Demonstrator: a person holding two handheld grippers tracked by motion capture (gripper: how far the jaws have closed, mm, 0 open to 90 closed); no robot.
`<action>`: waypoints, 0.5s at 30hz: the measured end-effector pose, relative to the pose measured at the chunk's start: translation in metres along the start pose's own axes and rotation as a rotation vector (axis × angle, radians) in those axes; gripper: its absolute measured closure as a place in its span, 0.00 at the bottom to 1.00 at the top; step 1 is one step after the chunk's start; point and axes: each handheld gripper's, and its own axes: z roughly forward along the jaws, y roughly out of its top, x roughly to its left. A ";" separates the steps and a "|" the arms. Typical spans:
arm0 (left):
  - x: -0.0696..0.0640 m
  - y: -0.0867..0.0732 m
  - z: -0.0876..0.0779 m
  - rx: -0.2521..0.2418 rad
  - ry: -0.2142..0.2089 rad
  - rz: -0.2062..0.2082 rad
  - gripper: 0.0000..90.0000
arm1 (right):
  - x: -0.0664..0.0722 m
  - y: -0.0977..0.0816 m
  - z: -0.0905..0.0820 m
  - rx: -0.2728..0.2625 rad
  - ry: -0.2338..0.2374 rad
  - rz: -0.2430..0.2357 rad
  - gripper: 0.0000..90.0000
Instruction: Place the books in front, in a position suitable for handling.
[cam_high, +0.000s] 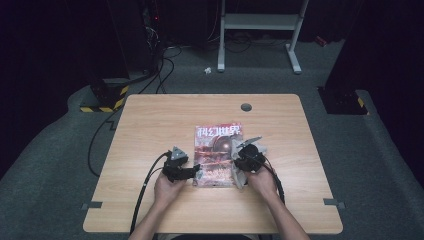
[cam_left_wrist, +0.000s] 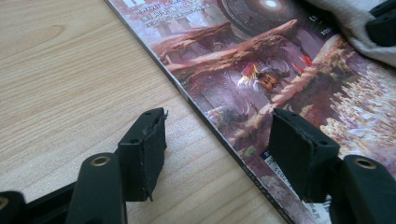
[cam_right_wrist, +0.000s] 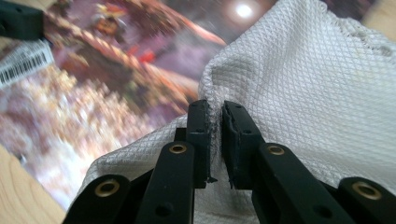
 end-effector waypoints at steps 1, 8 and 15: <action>0.000 0.000 0.000 0.000 0.000 0.000 0.41 | 0.000 -0.002 -0.002 0.002 -0.007 0.000 0.90; 0.000 0.000 0.000 0.000 0.000 0.000 0.41 | 0.029 0.013 0.009 0.017 -0.012 -0.046 0.90; 0.000 0.000 0.000 0.001 0.001 -0.001 0.41 | 0.088 0.034 0.031 -0.010 0.080 -0.174 0.90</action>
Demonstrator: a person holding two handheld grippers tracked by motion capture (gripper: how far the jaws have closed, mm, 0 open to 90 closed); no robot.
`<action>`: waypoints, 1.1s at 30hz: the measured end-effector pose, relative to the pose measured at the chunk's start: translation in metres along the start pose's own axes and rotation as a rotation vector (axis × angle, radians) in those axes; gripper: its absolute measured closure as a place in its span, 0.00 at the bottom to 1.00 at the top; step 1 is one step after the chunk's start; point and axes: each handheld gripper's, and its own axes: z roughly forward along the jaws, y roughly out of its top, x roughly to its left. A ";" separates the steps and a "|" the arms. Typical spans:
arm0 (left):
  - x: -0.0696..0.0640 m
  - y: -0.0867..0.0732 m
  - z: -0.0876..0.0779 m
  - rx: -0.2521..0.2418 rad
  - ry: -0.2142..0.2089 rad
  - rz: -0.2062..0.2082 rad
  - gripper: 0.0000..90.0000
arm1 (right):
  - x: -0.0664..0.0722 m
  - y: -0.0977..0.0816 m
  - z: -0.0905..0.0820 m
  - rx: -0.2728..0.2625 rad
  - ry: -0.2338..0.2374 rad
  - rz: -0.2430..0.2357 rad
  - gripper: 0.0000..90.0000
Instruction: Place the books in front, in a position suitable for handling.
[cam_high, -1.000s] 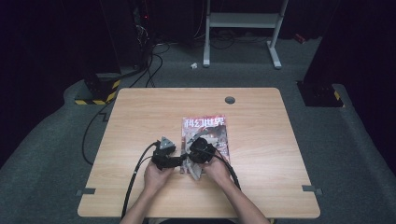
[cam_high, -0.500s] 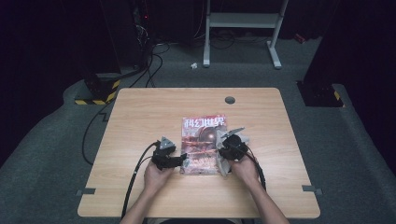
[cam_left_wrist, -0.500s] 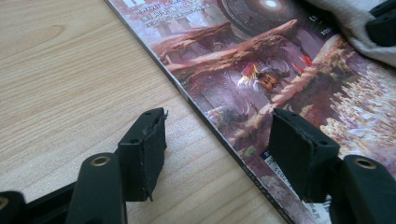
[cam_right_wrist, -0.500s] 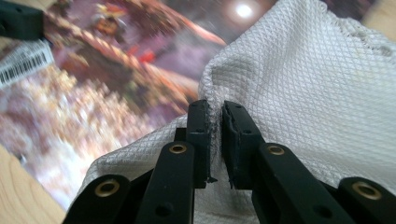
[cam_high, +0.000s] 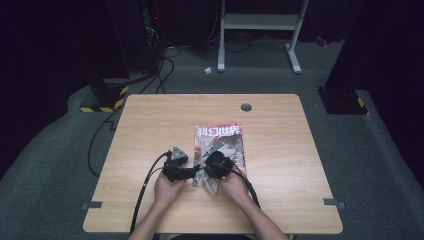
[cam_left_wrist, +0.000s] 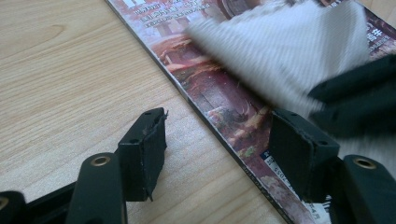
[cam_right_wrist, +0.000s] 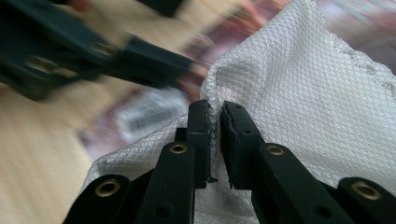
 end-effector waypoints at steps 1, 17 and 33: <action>0.000 0.000 0.000 0.000 0.000 0.000 0.41 | 0.005 0.002 0.002 0.000 -0.001 -0.018 0.90; 0.000 0.000 0.000 -0.003 -0.001 -0.006 0.41 | -0.077 -0.063 -0.045 -0.040 -0.116 0.203 0.83; -0.004 0.013 0.006 0.051 -0.014 -0.023 0.50 | -0.088 -0.073 -0.048 -0.067 -0.097 0.277 0.67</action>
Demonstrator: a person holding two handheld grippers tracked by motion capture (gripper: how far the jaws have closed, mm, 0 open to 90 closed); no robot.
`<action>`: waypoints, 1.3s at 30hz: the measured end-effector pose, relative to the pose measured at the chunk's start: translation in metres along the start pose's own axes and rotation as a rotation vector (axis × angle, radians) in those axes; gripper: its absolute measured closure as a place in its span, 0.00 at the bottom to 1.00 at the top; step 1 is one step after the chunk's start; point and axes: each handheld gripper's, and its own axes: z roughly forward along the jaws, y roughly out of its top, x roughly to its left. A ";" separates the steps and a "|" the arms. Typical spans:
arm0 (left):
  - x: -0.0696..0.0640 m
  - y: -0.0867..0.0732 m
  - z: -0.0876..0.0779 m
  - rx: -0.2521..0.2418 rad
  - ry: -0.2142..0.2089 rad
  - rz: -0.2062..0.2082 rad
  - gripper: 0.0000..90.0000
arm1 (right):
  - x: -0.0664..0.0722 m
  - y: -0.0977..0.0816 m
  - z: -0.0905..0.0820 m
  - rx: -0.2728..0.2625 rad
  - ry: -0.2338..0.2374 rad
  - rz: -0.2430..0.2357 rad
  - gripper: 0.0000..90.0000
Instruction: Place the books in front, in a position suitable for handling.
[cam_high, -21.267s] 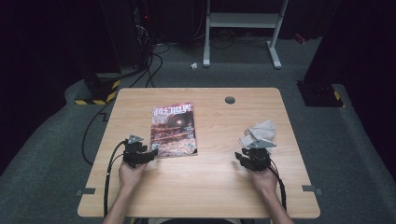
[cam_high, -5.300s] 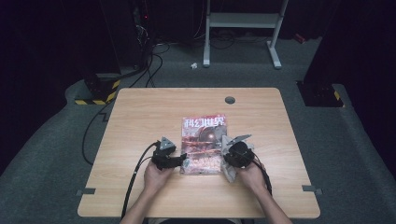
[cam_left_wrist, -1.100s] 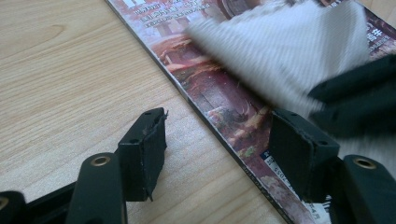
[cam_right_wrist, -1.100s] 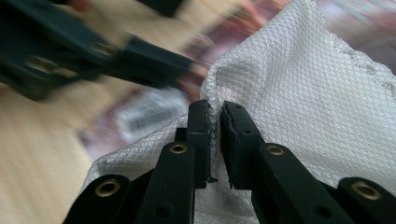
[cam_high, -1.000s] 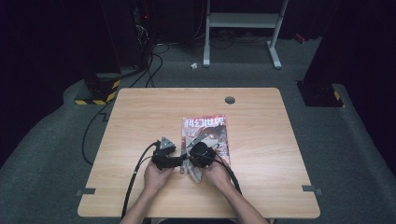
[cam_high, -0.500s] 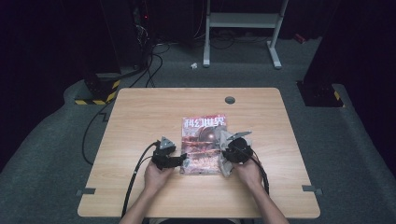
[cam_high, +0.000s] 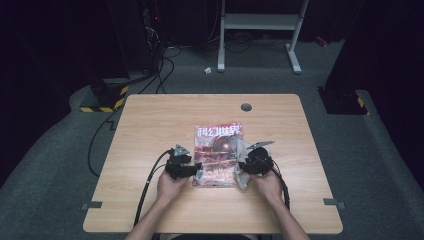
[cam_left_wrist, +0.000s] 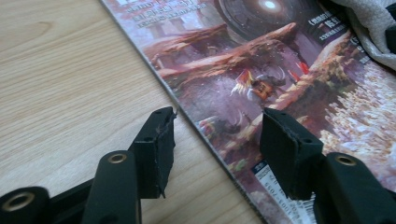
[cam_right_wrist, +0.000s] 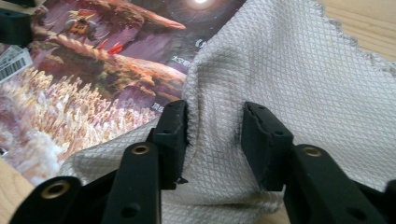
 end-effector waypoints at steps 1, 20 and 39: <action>-0.001 0.002 0.001 0.006 -0.004 0.002 0.51 | 0.000 0.000 0.000 0.000 0.004 -0.003 0.69; -0.036 -0.012 -0.012 0.051 -0.053 0.052 0.55 | 0.004 -0.018 -0.019 0.036 -0.016 -0.058 0.79; -0.005 0.004 0.002 0.031 -0.001 0.025 0.43 | 0.025 0.014 0.002 0.074 -0.060 -0.171 0.89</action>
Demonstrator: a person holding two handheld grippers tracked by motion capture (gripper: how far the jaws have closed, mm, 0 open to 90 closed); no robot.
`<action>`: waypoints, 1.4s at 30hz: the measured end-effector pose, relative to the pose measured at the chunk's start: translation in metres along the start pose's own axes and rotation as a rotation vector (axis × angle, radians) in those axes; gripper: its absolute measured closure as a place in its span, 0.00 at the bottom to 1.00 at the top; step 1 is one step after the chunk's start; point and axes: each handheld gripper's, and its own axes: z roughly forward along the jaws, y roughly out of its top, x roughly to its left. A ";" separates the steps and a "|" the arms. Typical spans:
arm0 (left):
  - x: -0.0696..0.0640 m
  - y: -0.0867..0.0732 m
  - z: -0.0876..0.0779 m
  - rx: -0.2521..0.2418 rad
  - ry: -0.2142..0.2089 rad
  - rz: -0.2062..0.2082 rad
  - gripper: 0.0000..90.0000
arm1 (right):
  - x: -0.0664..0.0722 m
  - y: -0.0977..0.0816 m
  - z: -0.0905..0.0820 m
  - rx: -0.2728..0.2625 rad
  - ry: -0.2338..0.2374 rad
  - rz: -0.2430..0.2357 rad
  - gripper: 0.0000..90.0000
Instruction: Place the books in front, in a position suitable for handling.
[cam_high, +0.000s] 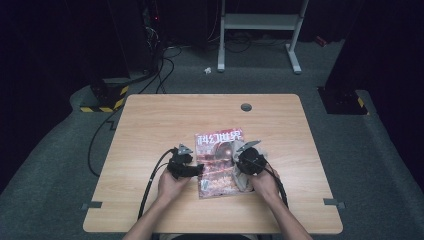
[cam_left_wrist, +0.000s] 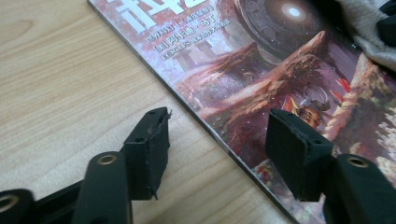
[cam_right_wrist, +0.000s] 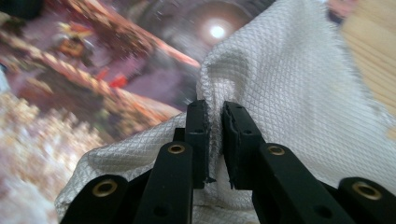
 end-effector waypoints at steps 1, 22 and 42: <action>0.001 -0.001 0.000 -0.008 0.000 0.005 0.43 | 0.002 0.002 0.001 0.001 0.007 0.001 0.89; 0.002 -0.010 0.001 -0.079 -0.005 0.011 0.42 | 0.062 0.038 0.025 0.005 0.162 -0.111 0.88; 0.002 -0.009 0.002 -0.079 0.000 0.009 0.41 | 0.044 0.021 0.015 -0.011 0.105 -0.065 0.89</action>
